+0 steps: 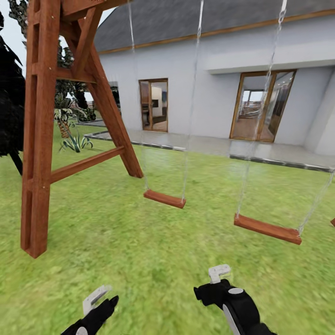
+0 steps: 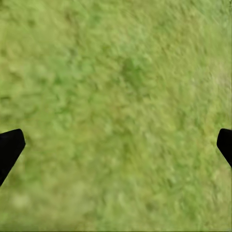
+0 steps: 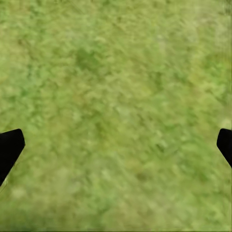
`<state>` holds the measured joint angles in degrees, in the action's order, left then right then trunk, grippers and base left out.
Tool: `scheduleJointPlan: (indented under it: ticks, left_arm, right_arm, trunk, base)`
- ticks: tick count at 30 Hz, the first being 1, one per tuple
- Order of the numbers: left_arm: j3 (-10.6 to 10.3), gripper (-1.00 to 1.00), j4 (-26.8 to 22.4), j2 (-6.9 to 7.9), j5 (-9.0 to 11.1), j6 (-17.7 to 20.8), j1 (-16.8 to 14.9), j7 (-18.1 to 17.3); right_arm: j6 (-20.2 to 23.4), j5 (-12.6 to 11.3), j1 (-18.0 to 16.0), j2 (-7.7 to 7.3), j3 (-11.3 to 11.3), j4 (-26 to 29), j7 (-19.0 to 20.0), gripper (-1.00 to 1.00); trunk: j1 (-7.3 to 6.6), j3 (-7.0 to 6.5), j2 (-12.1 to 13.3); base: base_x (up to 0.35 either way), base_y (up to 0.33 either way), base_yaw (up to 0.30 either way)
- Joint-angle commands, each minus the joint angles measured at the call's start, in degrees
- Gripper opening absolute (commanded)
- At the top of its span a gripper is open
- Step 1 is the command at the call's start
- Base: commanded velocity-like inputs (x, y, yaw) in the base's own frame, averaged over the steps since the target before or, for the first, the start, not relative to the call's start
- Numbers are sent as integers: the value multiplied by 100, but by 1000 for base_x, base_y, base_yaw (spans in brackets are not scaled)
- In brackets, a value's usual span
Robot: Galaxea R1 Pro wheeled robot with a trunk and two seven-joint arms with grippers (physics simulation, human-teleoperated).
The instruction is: Take the three Easter eggs out of the wicker basket on the lawn in the garden, then place them on the lawn next to a single tree (choose any tree) so that all three eggs are next to the same tree and none are left in the basket.
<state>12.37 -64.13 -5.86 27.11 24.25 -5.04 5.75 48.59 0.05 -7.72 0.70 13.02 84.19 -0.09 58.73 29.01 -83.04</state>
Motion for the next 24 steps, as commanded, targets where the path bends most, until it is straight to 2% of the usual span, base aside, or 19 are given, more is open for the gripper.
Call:
scheduleJointPlan:
  ticks: [1, 2, 4, 5, 9, 12, 14, 16, 19, 20, 24]
  left_arm:
    - [58, 100, -37, 38, 68, 35, -4, 23]
    - [163, 100, -103, 151, 79, 42, -22, -8]
    - [200, 100, -132, 221, 88, 46, -48, -30]
    - [229, 100, -168, 296, 95, 52, -122, -51]
    - [251, 100, -176, 355, 100, 53, -225, -67]
    - [283, 100, -99, 398, 113, 57, -319, -61]
    - [365, 100, 18, 459, 198, 59, -431, -61]
    - [513, 100, 234, 579, 457, 61, -623, -70]
    - [555, 100, 357, 639, 654, 51, -720, -78]
    - [470, 100, 404, 650, 794, 10, -642, -140]
    - [261, 100, 428, 648, 851, -21, -545, -199]
  right_arm:
    - [94, 5, -98, 62, 12, -44, -3, 100]
    - [306, 4, -435, 261, 32, -273, -6, 100]
    - [413, 4, -699, 382, 39, -490, -7, 100]
    - [508, 2, -1068, 507, 53, -856, -3, 100]
    - [575, -3, -1423, 699, 170, -1202, -2, 100]
    - [594, -9, -1539, 801, 286, -1301, -1, 100]
    - [599, -11, -1568, 829, 356, -1326, -1, 100]
    - [602, -10, -1593, 850, 495, -1348, 0, 100]
    - [601, -9, -1606, 860, 605, -1359, 0, 100]
    - [598, -3, -1615, 864, 699, -1367, 0, 100]
    - [573, -5, -1611, 854, 756, -1370, 0, 100]
  trunk:
    - [0, 7, -4]
    - [0, 7, -4]
    - [0, 7, -4]
    - [0, 7, -4]
    - [0, 7, -4]
    - [0, 7, -4]
    - [0, 9, -4]
    - [0, 14, -4]
    - [0, 24, -4]
    - [0, 27, -4]
    - [0, 44, -4]
  base:
    - [0, 280, 286]
    - [0, 280, 286]
    - [0, 280, 286]
    - [0, 280, 286]
    - [0, 280, 286]
    - [0, 280, 286]
    - [0, 280, 280]
    - [0, 280, 245]
    - [0, 280, 207]
    - [0, 280, 155]
    - [0, 280, 175]
